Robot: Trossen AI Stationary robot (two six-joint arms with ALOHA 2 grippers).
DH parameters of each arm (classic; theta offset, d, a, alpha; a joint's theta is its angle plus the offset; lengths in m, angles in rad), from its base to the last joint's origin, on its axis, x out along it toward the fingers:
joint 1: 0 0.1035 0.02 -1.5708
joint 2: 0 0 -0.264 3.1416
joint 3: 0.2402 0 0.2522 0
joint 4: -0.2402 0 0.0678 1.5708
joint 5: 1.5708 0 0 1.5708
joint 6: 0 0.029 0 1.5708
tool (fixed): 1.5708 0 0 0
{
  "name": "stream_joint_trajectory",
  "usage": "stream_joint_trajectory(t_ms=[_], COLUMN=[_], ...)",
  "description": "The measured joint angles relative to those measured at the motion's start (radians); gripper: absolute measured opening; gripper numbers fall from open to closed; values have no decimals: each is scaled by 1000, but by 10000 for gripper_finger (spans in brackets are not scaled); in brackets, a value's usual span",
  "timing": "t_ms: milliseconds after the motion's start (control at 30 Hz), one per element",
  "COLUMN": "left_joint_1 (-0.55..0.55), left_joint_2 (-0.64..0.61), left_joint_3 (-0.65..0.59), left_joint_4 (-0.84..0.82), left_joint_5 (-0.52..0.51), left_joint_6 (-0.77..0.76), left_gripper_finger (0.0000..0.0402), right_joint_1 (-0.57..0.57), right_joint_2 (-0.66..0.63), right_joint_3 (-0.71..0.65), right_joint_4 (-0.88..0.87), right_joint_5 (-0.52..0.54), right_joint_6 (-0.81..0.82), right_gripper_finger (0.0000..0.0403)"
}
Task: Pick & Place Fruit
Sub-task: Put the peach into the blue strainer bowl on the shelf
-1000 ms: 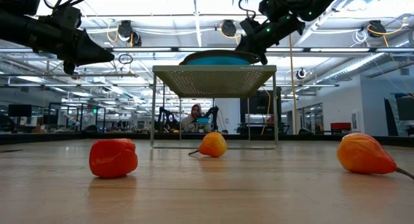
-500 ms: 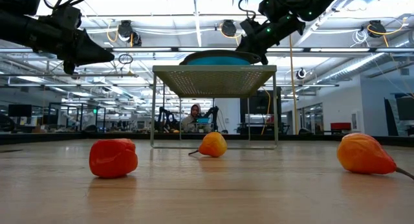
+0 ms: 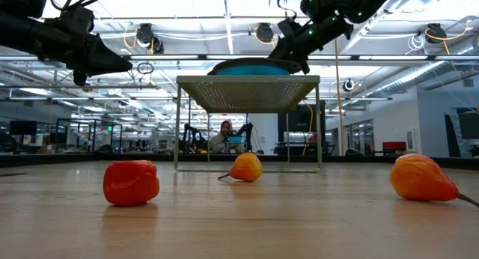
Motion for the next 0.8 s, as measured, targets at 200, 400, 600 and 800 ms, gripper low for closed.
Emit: stream_joint_trajectory(t_ms=[200, 400, 600, 800], left_joint_1=[0, 0, 0, 0], left_joint_2=[0, 0, 0, 0], left_joint_3=[0, 0, 0, 0], left_joint_4=[0, 0, 0, 0], left_joint_5=[0, 0, 0, 0], left_joint_6=[10, 14, 42, 65], left_gripper_finger=[26, 26, 26, 26], right_joint_1=[10, 42, 78, 115], right_joint_2=[-58, -135, -201, -241], right_joint_3=[0, 0, 0, 0], right_joint_4=[-3, -9, -64, -136], right_joint_5=[-4, -5, -1, 3], right_joint_6=[21, -11, -64, -121], right_gripper_finger=[136, 72, 9, 6])
